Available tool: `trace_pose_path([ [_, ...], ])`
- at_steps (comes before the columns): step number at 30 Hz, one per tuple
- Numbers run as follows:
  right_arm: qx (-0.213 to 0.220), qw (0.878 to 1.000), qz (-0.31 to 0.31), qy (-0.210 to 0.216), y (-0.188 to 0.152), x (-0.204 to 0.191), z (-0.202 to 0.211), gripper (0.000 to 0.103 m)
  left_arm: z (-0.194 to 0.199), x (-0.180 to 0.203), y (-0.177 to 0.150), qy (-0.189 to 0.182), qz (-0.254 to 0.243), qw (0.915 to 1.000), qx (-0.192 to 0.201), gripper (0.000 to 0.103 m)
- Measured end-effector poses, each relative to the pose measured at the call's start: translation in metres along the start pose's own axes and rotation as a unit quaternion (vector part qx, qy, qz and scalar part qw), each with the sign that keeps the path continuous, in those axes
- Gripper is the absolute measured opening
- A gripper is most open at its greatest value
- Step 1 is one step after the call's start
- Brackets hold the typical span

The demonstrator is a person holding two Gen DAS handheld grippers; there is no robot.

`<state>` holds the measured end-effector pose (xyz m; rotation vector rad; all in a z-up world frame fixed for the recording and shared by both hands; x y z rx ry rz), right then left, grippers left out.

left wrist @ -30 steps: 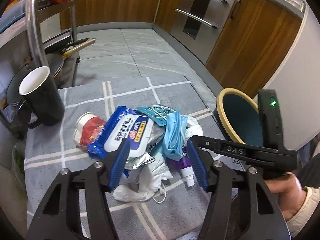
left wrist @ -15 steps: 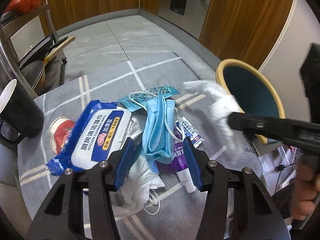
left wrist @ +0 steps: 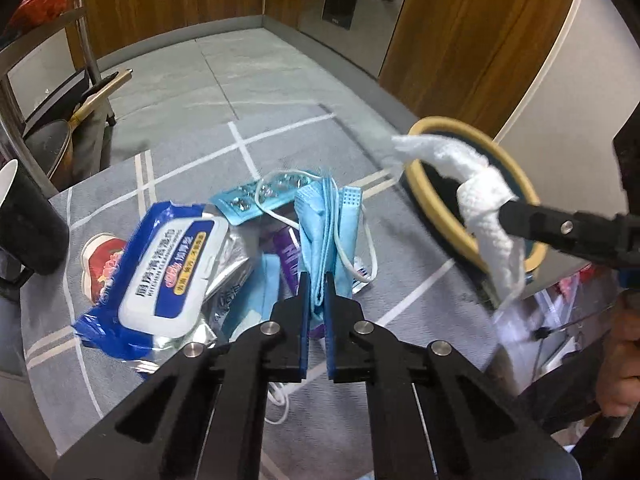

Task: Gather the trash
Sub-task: 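Carry the masks and tissue over the teal bin with both grippers, then open both grippers to drop the masks and tissue into the bin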

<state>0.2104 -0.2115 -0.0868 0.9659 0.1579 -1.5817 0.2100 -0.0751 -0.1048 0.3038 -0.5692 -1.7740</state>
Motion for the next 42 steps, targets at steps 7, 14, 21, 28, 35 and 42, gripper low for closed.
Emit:
trace_pose_path([
  [7,0.013,1.000,0.019,-0.008,-0.003,-0.001,0.024,0.027,0.033,0.000,0.015,-0.052,0.041,0.9970,0.039,0.005],
  [14,0.036,0.998,0.037,-0.034,-0.003,0.012,0.054,0.027,0.043,0.015,0.022,-0.085,0.049,0.9940,0.048,0.005],
  [21,0.072,0.995,0.025,-0.060,0.005,0.040,0.086,0.027,0.040,0.043,0.029,-0.110,0.038,0.9923,0.043,0.005],
  [28,0.086,0.992,0.004,-0.092,0.003,0.072,0.103,0.027,0.023,0.087,0.038,-0.126,0.018,0.9914,0.029,0.005],
  [35,0.087,0.990,-0.016,-0.114,-0.003,0.096,0.107,0.027,-0.007,0.137,0.049,-0.128,-0.015,0.9916,0.009,0.005],
  [42,0.086,0.989,-0.037,-0.119,-0.006,0.112,0.108,0.028,-0.034,0.172,0.048,-0.123,-0.036,0.9916,-0.014,0.005],
])
Point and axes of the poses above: each gripper's, at about its wrist camera, not at the fingertips, and z roughly against the way its jaws point, x to its right, y to its top, the point moved 7 cm from there along -z, roughly the way its jaws point, and after that the axes turned 6 degrees about y, right-handed, at the moved point
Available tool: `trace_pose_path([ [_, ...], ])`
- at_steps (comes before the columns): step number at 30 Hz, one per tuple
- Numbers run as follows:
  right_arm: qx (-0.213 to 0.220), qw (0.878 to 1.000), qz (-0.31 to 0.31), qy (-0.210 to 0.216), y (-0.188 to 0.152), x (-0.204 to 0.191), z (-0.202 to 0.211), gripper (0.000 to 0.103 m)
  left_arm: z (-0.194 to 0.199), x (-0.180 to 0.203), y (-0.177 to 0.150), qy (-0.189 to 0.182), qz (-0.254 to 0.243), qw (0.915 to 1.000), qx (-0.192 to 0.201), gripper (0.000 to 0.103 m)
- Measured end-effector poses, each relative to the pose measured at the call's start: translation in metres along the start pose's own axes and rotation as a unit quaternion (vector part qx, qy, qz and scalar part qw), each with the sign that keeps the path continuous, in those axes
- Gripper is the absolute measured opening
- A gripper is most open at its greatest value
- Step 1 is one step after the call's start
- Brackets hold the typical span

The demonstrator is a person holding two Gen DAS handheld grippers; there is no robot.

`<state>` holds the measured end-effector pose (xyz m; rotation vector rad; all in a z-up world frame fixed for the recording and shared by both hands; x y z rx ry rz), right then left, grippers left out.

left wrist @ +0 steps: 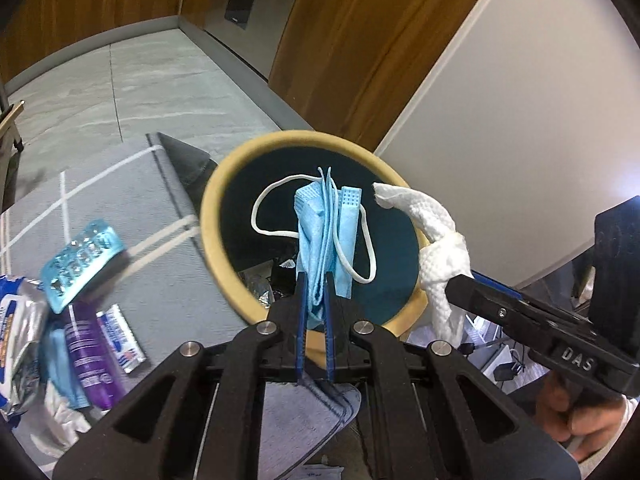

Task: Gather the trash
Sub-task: 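Open both grippers to drop the masks and tissue into the bin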

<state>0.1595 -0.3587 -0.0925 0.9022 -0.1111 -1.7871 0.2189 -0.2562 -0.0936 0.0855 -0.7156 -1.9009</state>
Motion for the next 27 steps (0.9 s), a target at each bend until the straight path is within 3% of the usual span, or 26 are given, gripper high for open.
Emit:
trace_pose_path([
  [4,-0.005,1.000,-0.008,-0.004,-0.001,0.005,-0.003,0.028,-0.011,0.009,-0.002,0.011,-0.011,0.9998,-0.008,0.014],
  [9,-0.008,1.000,-0.013,-0.010,0.000,0.008,-0.007,0.028,-0.007,0.007,-0.003,0.015,-0.016,0.9998,-0.002,0.045],
  [13,-0.008,1.000,-0.010,-0.017,0.001,0.007,-0.010,0.028,0.004,-0.001,-0.001,0.030,-0.009,0.9995,0.009,0.059],
  [15,-0.008,1.000,-0.004,-0.026,0.000,0.004,-0.011,0.028,0.010,-0.009,0.000,0.042,-0.001,0.9990,0.011,0.070],
  [22,-0.010,0.997,0.030,-0.073,0.001,0.004,-0.021,0.032,0.042,-0.026,0.000,0.064,0.006,0.9971,0.040,0.079],
  [27,-0.007,0.996,0.039,-0.078,0.001,-0.001,-0.022,0.050,0.068,-0.038,0.000,0.074,0.008,0.9956,0.057,0.084],
])
Point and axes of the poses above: each gripper's, at about its wrist camera, not at the fingertips, and z roughly against the way its jaws point, x to its right, y to its top, the point moved 7 cm from there along -z, roughly the way its jaws point, and after that the axes turned 6 degrees about y, right-handed, at the moved point
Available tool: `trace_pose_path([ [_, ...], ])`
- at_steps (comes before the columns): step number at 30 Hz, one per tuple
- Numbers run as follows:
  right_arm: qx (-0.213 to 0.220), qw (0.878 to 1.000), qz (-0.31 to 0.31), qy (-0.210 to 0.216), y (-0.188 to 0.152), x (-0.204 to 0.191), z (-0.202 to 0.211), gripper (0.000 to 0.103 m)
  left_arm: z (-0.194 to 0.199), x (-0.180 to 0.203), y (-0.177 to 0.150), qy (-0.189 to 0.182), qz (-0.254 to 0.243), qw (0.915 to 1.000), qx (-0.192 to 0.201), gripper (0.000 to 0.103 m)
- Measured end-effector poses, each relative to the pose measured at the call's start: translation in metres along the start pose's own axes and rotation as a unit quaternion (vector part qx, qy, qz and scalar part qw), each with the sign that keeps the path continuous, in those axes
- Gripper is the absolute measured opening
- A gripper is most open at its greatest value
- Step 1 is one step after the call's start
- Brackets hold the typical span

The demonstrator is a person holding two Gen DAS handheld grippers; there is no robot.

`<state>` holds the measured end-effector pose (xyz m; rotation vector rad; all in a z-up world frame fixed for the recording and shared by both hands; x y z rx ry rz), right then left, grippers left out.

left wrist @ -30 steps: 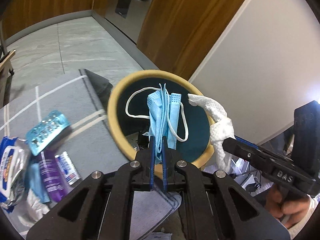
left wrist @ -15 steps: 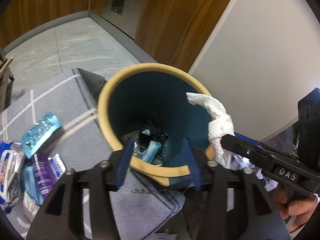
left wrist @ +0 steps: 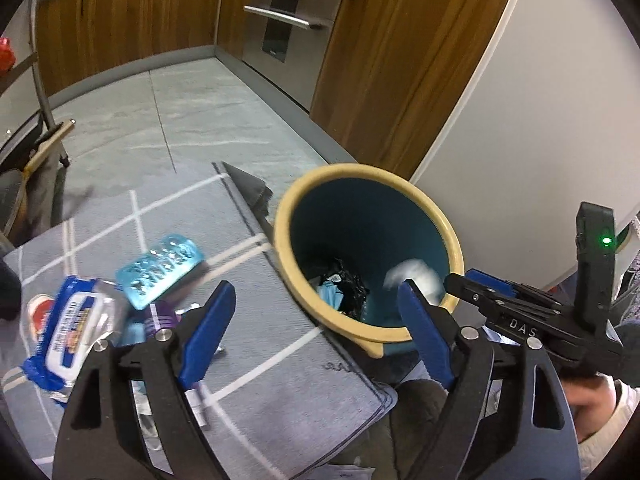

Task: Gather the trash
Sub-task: 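Open both grippers to drop the masks and tissue into the bin, then move both grippers back over the trash on the cloth, then grasp the silver-blue wipes packet with the left gripper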

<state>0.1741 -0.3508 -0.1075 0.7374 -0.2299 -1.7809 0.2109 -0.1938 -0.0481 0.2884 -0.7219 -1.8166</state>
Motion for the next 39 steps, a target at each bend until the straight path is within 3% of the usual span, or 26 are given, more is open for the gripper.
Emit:
trace_pose_path([
  [3,0.009,1.000,0.009,0.002,0.001,-0.005,0.004,0.062,0.015,-0.012,0.001,0.007,0.002,0.9999,0.014,0.086],
  [8,0.018,1.000,0.015,0.010,0.003,-0.012,0.010,0.073,0.037,-0.033,-0.001,0.025,0.009,0.9992,0.030,0.090],
  [14,0.027,0.999,0.028,0.021,0.005,-0.033,0.012,0.094,0.057,-0.064,-0.011,0.066,0.014,0.9972,0.031,0.096],
  [25,0.018,0.995,0.090,0.026,-0.003,-0.077,0.006,0.098,0.085,-0.154,-0.057,0.148,0.058,0.9871,0.018,0.097],
  [33,0.001,0.993,0.110,0.046,-0.014,-0.105,-0.001,0.098,0.080,-0.194,-0.092,0.165,0.091,0.9821,-0.004,0.097],
  [39,-0.017,0.991,0.118,0.064,-0.022,-0.124,-0.008,0.098,0.061,-0.201,-0.094,0.165,0.083,0.9825,-0.022,0.097],
])
Point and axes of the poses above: each gripper's, at about its wrist camera, not at the fingertips, and z roughly against the way its jaws point, x to its right, y to its top, the point moved 7 cm from there along -z, roughly the way its jaws point, and after that the axes turned 6 degrees about y, right-handed, at the moved point
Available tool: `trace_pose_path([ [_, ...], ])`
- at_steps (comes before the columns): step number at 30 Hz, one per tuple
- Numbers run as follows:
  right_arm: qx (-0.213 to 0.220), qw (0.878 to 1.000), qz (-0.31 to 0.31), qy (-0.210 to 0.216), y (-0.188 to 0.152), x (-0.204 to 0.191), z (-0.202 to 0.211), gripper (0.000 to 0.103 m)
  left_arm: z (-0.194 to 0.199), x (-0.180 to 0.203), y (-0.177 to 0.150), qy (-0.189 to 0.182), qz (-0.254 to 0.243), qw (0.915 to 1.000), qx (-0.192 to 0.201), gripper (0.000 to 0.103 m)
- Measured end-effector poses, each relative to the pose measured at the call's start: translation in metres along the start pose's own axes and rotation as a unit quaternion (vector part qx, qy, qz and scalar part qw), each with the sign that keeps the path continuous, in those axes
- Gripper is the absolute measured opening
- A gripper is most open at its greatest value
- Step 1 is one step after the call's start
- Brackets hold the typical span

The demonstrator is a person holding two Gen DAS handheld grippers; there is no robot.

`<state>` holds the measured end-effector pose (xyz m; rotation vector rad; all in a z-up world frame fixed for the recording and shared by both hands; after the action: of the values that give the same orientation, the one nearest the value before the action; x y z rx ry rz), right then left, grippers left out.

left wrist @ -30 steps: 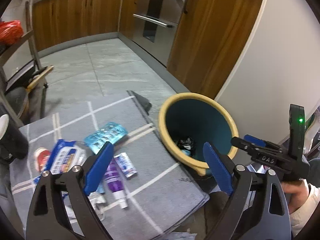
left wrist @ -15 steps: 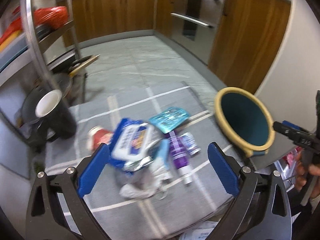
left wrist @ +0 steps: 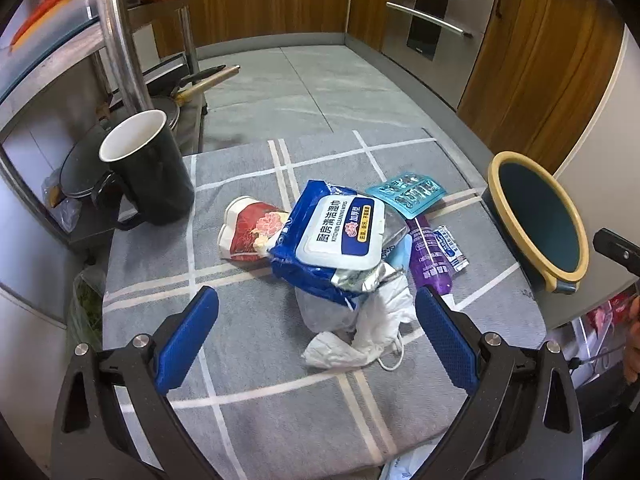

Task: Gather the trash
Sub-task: 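Grasp the silver-blue wipes packet with the left gripper, then grasp the purple spray bottle with the right gripper while the left gripper holds the packet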

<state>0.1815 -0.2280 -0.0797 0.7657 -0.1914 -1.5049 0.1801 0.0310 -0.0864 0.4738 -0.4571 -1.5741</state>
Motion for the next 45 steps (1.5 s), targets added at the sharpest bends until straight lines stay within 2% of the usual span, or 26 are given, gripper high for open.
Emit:
trace_pose_path([
  [7,-0.015,1.000,0.010,0.012,-0.005,-0.017,-0.010,0.098,-0.018,0.025,0.018,-0.012,-0.053,0.9985,-0.010,0.097],
  [12,-0.025,0.999,0.017,0.010,-0.010,-0.020,-0.015,0.098,-0.047,0.040,0.025,0.006,-0.103,0.9938,-0.040,0.097],
  [19,-0.028,1.000,0.010,0.005,-0.011,-0.013,-0.017,0.098,-0.077,0.038,0.025,0.008,-0.101,0.9914,-0.082,0.095],
  [21,-0.027,1.000,0.007,0.005,-0.010,-0.012,-0.018,0.098,-0.080,0.040,0.021,0.008,-0.107,0.9901,-0.091,0.084],
  [24,-0.027,1.000,0.004,0.007,-0.009,-0.012,-0.019,0.098,-0.080,0.039,0.018,0.013,-0.110,0.9898,-0.090,0.076],
  [33,-0.027,0.999,0.010,0.014,-0.009,-0.019,-0.019,0.098,-0.057,0.031,0.016,0.010,-0.097,0.9927,-0.071,0.064],
  [34,-0.027,0.999,0.010,0.015,-0.010,-0.020,-0.019,0.098,-0.054,0.030,0.017,0.007,-0.094,0.9932,-0.068,0.048],
  [35,-0.028,0.999,0.011,0.016,-0.010,-0.022,-0.020,0.098,-0.050,0.029,0.017,0.002,-0.089,0.9938,-0.067,0.029],
  [45,-0.058,0.997,0.038,0.030,-0.025,-0.049,-0.044,0.098,-0.024,0.016,0.025,-0.034,-0.049,0.9972,-0.045,0.019],
])
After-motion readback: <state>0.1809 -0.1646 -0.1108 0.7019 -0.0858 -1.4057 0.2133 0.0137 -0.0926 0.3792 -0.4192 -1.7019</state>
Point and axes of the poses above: each gripper's, at about its wrist camera, not at the fingertips, and z roughly against the way its jaws point, x to its right, y to its top, the point moved 7 cm from there along -z, roughly the way its jaws point, and after that the axes turned 6 degrees about y, right-handed, at the moved point
